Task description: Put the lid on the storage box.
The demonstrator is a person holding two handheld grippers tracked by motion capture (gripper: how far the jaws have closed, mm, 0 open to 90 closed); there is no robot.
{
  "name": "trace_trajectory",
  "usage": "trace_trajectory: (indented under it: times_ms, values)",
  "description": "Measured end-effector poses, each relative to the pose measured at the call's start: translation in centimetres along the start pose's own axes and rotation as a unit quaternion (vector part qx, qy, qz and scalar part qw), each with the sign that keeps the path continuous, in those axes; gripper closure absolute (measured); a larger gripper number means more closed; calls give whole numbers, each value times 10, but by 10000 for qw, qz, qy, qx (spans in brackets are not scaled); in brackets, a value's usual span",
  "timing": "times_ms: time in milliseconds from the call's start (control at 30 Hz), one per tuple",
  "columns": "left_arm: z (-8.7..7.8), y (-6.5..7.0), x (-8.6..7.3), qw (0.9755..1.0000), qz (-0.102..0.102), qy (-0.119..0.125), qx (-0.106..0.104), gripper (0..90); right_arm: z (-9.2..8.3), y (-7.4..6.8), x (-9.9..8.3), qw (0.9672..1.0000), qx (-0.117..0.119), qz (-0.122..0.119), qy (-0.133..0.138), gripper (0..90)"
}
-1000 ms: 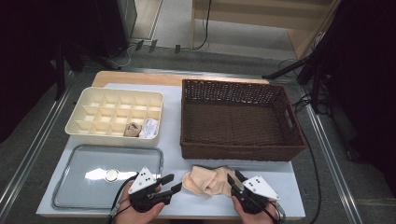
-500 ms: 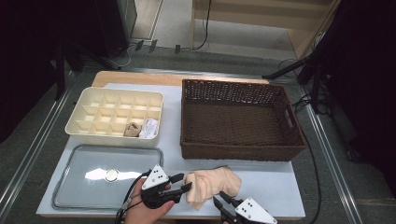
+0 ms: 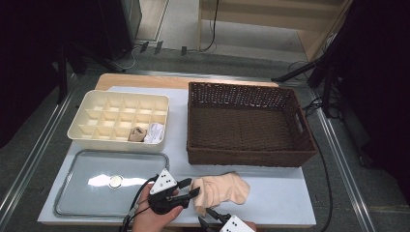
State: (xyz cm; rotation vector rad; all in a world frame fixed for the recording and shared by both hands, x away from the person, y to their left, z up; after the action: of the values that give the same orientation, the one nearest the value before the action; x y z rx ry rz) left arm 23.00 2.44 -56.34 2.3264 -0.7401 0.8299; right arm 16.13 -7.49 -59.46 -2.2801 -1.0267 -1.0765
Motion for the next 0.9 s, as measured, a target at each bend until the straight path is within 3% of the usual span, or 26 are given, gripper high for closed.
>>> trace_trajectory:
  times_ms: [33, 67, 133, 200, 300, 433, 533, 600, 667, 767, 800, 900]
  values:
    - [0, 0, 0, 10000, -5, 0, 11, 552, 5, 1, -2, 9999, -120, -94, -80, 635]
    - [0, -1, 0, 10000, -7, 2, 20, 554, 7, 2, -3, 9997, -177, -156, 15, 656]
    - [0, 0, 0, 10000, -12, 10, 10, 554, 8, 5, -2, 9989, -411, -186, 88, 776]
    - [-1, 0, 0, 10000, -8, 23, -6, 554, 7, 8, -2, 9985, -531, -109, 19, 871]
    - [-5, 1, 1, 9999, -23, 97, -49, 551, 2, 9, 1, 9986, -507, 100, -111, 892]
    - [-12, 1, 5, 9997, -18, 206, -96, 548, -24, 15, 19, 9982, -279, 418, 329, 892]
    - [-16, 2, 7, 9995, -23, 262, -156, 548, -52, 25, 34, 9949, -154, 618, 777, 890]
    - [-15, 3, 7, 9995, -21, 243, -192, 548, -69, 37, 41, 9906, -90, 907, 1019, 891]
    - [-14, 5, 6, 9996, 8, 213, -200, 548, -83, 49, 44, 9835, 69, 1365, 1188, 891]
    - [-12, 8, 6, 9995, 28, 196, -255, 547, -98, 74, 45, 9724, -23, 1893, 1364, 893]
    - [-11, 8, 6, 9995, 31, 177, -250, 547, -102, 81, 44, 9681, -64, 2078, 1399, 893]
    - [-8, 9, 5, 9996, 65, 122, -247, 547, -107, 109, 36, 9585, -529, 2460, 1339, 892]
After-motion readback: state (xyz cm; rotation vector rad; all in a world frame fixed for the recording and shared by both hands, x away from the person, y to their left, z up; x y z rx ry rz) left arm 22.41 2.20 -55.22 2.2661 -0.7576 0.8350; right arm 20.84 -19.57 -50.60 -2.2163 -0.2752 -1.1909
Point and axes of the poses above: each handheld gripper's, and its own axes: z roughly forward along the jaws, x roughly out of its top, y roughly to its right, the point moved 9 cm from there along z, roughly forward along the jaws, and after that the axes turned 14 degrees about -y, right-handed, at the moved point
